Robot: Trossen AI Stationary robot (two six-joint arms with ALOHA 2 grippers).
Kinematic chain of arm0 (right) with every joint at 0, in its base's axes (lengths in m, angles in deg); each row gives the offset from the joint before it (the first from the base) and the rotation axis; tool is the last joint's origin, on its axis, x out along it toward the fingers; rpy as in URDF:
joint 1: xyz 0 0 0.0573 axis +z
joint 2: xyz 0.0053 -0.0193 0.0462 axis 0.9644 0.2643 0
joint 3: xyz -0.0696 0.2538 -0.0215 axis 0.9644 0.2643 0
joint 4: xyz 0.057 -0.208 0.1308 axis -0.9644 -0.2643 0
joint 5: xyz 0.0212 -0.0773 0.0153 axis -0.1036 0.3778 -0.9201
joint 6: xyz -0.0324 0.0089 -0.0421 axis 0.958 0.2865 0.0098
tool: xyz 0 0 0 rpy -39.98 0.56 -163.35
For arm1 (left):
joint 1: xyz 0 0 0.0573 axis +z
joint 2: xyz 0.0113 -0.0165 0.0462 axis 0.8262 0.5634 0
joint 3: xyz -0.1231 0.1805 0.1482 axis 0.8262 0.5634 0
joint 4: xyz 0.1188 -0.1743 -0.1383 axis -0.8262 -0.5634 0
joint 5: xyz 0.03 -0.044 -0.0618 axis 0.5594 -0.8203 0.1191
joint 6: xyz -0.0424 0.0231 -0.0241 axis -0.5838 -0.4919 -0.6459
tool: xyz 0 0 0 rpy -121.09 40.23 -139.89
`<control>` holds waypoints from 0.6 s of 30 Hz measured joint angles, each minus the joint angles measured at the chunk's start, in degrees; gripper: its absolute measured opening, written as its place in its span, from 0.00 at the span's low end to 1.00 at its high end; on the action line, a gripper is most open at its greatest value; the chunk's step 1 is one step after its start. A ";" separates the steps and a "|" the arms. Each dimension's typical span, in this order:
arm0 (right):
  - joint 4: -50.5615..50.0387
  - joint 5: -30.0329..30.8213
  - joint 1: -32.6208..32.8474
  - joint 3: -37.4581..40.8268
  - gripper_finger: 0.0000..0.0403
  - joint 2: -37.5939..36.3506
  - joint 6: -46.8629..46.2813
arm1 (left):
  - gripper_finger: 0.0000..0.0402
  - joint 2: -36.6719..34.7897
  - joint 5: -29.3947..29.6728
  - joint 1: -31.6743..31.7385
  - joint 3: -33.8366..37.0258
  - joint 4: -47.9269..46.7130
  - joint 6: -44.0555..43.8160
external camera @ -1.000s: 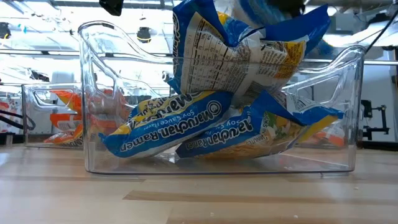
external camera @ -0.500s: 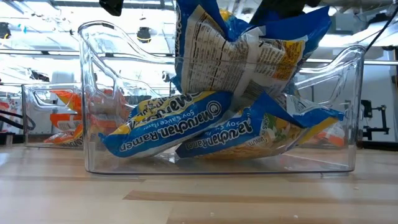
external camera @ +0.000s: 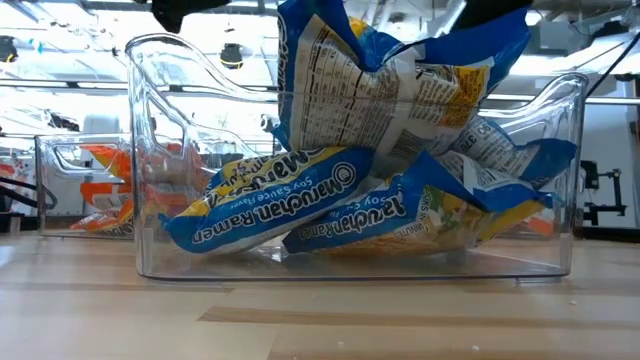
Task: Sort Maruchan noodles
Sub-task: Return to Home Position
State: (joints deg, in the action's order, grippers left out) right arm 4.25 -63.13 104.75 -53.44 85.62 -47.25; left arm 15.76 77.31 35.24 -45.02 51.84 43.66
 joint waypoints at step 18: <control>-10.49 7.97 -1.37 -0.02 0.35 -7.62 2.35 | 0.01 -35.71 -5.64 12.46 14.27 -14.69 1.38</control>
State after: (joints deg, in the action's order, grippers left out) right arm -6.23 -55.15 103.38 -53.46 78.00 -44.89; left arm -19.95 71.66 47.70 -30.75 37.15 45.04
